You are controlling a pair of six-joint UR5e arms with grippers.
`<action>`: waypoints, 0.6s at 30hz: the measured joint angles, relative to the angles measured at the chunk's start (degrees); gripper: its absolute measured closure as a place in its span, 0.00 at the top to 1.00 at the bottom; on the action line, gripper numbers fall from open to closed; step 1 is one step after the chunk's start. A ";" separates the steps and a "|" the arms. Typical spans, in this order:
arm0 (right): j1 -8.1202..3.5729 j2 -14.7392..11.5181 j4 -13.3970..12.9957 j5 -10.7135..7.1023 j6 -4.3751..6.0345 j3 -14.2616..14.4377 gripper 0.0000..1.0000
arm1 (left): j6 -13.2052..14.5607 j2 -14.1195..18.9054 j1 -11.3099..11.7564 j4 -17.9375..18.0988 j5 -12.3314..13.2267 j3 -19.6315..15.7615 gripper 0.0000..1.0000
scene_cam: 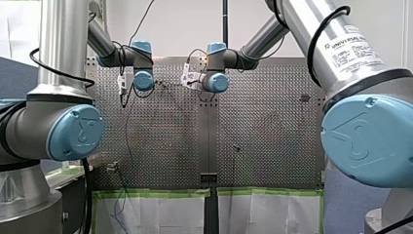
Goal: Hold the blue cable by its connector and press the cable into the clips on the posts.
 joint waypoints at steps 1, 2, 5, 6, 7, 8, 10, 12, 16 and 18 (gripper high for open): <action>-0.08 0.00 0.01 0.01 0.00 -0.04 0.00 | -0.02 -0.03 0.23 0.12 0.27 0.03 0.00; -0.15 0.01 0.02 0.02 0.00 -0.08 0.00 | -0.05 -0.07 0.40 0.20 0.52 0.04 0.00; -0.37 0.05 0.03 0.02 0.00 -0.23 0.00 | -0.37 -0.65 0.91 0.13 1.38 0.48 0.00; -0.42 0.06 0.03 0.02 0.00 -0.26 0.00 | -0.46 -0.95 1.01 -0.01 1.63 0.71 0.00; -0.55 0.07 0.03 0.02 0.00 -0.32 0.00 | -0.56 -1.44 1.11 -0.28 2.03 1.12 0.00; -0.66 0.08 0.03 0.01 0.00 -0.37 0.00 | -0.61 -1.83 1.18 -0.46 2.34 1.49 0.00; -0.82 0.09 0.03 -0.02 0.00 -0.44 0.00 | -0.75 -2.75 1.33 -0.72 2.99 2.45 0.00; -0.98 0.13 0.02 -0.03 0.00 -0.48 0.00 | -1.07 -3.26 1.49 -0.83 3.47 3.26 0.00; -1.26 0.17 -0.11 -0.05 0.00 -0.52 0.00 | -2.39 -3.76 2.11 -0.98 4.19 4.45 0.00; -1.41 0.21 -0.17 -0.02 0.00 -0.62 0.00 | -2.69 -4.08 2.38 -1.04 4.53 4.74 0.00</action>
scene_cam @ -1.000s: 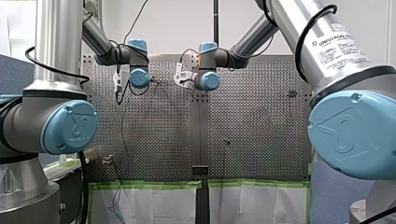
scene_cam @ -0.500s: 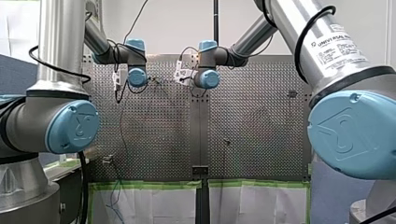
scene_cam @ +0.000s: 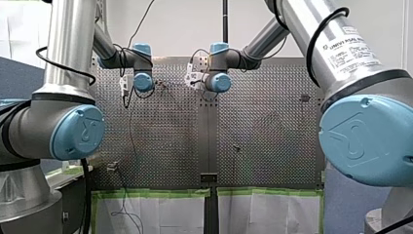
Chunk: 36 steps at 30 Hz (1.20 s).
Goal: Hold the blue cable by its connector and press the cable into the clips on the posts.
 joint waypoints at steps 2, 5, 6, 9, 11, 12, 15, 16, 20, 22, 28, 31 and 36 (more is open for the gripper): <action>-0.19 0.17 -0.04 0.00 0.00 -0.24 0.00 | -0.13 -0.72 0.28 -0.32 0.30 0.49 0.00; -0.40 0.51 -0.06 -0.02 0.00 -0.83 0.00 | -0.20 -1.75 0.60 -0.62 0.76 0.98 0.00; -0.46 0.63 -0.06 -0.02 0.00 -1.03 0.00 | -0.22 -1.92 0.69 -0.63 0.85 1.06 0.00; -0.74 1.17 -0.03 -0.06 0.08 -1.61 0.00 | -0.25 -2.19 1.04 -0.63 1.05 1.17 0.00; -0.90 1.50 -0.04 -0.10 0.19 -1.86 0.00 | -0.29 -2.25 1.38 -0.62 1.42 1.19 0.00; -0.94 1.59 -0.04 -0.12 0.21 -1.91 0.00 | -0.31 -2.28 1.53 -0.59 1.63 1.19 0.00; -1.25 2.04 -0.05 -0.18 0.27 -2.08 0.00 | -0.47 -2.27 2.03 -0.36 2.16 1.20 0.00; -1.31 2.10 -0.06 -0.20 0.28 -2.10 0.00 | -0.52 -2.29 2.17 -0.29 2.32 1.20 0.00; -1.80 2.32 -0.06 -0.42 0.34 -2.24 0.00 | -0.67 -2.33 2.56 -0.20 3.08 1.21 0.00; -1.94 2.34 -0.06 -0.51 0.34 -2.25 0.00 | -0.80 -2.34 2.69 -0.15 3.48 1.21 0.00; -2.42 2.46 -0.06 -0.70 0.35 -2.31 0.00 | -1.37 -2.67 2.97 0.25 4.65 1.21 0.00; -2.53 2.50 -0.07 -0.79 0.35 -2.39 0.00 | -1.42 -2.71 3.02 0.32 4.99 1.21 0.00; -2.63 2.60 -0.06 -0.94 0.35 -2.39 0.00 | -1.81 -2.72 3.03 0.46 5.88 1.21 0.00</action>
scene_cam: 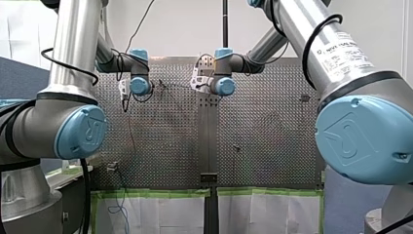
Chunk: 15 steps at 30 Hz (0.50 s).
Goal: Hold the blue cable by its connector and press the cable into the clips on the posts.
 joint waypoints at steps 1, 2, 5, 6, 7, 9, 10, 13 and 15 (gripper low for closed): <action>-0.01 0.01 0.02 -0.12 0.00 0.00 0.00 | -0.40 0.00 0.01 0.04 0.35 0.00 0.00; -0.01 0.03 0.04 -0.22 0.00 0.01 0.00 | -0.71 0.00 0.01 0.08 0.54 0.00 0.00; 0.07 0.08 0.07 -0.36 0.00 0.01 0.00 | -1.29 -0.01 0.01 0.32 0.56 0.00 0.34; 0.09 0.09 0.07 -0.38 0.00 0.01 0.00 | -1.35 0.00 0.01 0.45 0.36 0.00 0.34; 0.12 0.10 0.08 -0.41 0.00 0.02 0.00 | -1.42 -0.01 0.02 0.67 0.03 0.00 0.67; 0.14 0.12 0.08 -0.46 0.00 0.02 0.00 | -1.56 0.00 0.03 0.94 -0.61 0.00 0.86; 0.14 0.12 0.08 -0.47 -0.02 0.02 0.00 | -1.63 0.00 0.04 1.06 -1.13 0.00 1.00; 0.15 0.12 0.11 -0.49 -0.06 0.02 0.00 | -1.25 0.01 0.06 1.20 -2.55 0.00 1.00; 0.13 0.13 0.14 -0.50 -0.07 0.02 0.00 | -0.49 0.01 0.09 1.02 -3.59 0.00 1.00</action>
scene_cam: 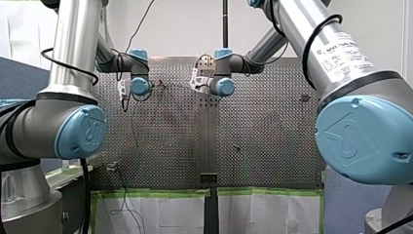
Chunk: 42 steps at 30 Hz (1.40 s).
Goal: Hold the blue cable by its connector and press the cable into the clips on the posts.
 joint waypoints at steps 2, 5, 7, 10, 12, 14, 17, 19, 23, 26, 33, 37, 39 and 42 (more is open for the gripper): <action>-0.06 0.03 0.06 -0.04 -0.04 0.00 0.00 | 0.97 0.00 0.03 -0.65 -1.17 0.00 1.00; -0.17 0.04 0.10 -0.13 -0.10 0.00 0.00 | 1.21 0.01 0.02 -2.06 -2.05 0.00 1.00; -0.22 0.04 0.11 -0.15 -0.14 0.00 0.00 | 0.71 0.01 -0.14 -3.08 -2.18 0.00 1.00; -0.22 0.06 0.15 -0.17 -0.17 0.00 0.00 | -0.04 0.18 -0.68 -4.62 -2.12 -0.05 1.00; -0.23 0.07 0.15 -0.18 -0.18 0.01 0.00 | -0.54 0.48 -1.13 -5.50 -2.15 -0.32 1.00; -0.25 0.09 0.13 -0.20 -0.18 0.01 0.00 | -1.29 1.12 -1.56 -6.44 -2.38 -0.95 1.00; -0.28 0.09 0.17 -0.42 -0.21 0.00 0.00 | -2.19 2.44 -2.04 -7.93 -3.13 -2.25 1.00; -0.29 0.08 0.23 -0.58 -0.26 -0.01 0.00 | -2.45 3.53 -2.42 -9.03 -3.71 -3.35 1.00; -0.31 0.08 0.29 -0.76 -0.41 0.00 0.00 | -2.70 5.81 -3.14 -10.29 -4.65 -5.62 1.00; -0.32 0.08 0.40 -0.79 -0.43 0.00 0.00 | -2.81 7.43 -3.76 -10.63 -4.78 -7.24 1.00; -0.35 0.09 0.54 -0.80 -0.45 0.01 0.00 | -3.87 11.05 -6.36 -10.74 -4.92 -9.89 1.00; -0.36 0.08 0.66 -0.79 -0.45 0.01 0.00 | -4.36 13.28 -8.80 -9.70 -4.93 -10.18 1.00; -0.39 0.07 0.76 -0.80 -0.45 0.01 0.00 | -4.41 13.75 -9.75 -9.19 -4.65 -10.20 1.00; -0.40 0.07 0.97 -0.79 -0.45 0.01 0.00 | -4.38 14.15 -11.35 -8.50 -4.16 -10.23 1.00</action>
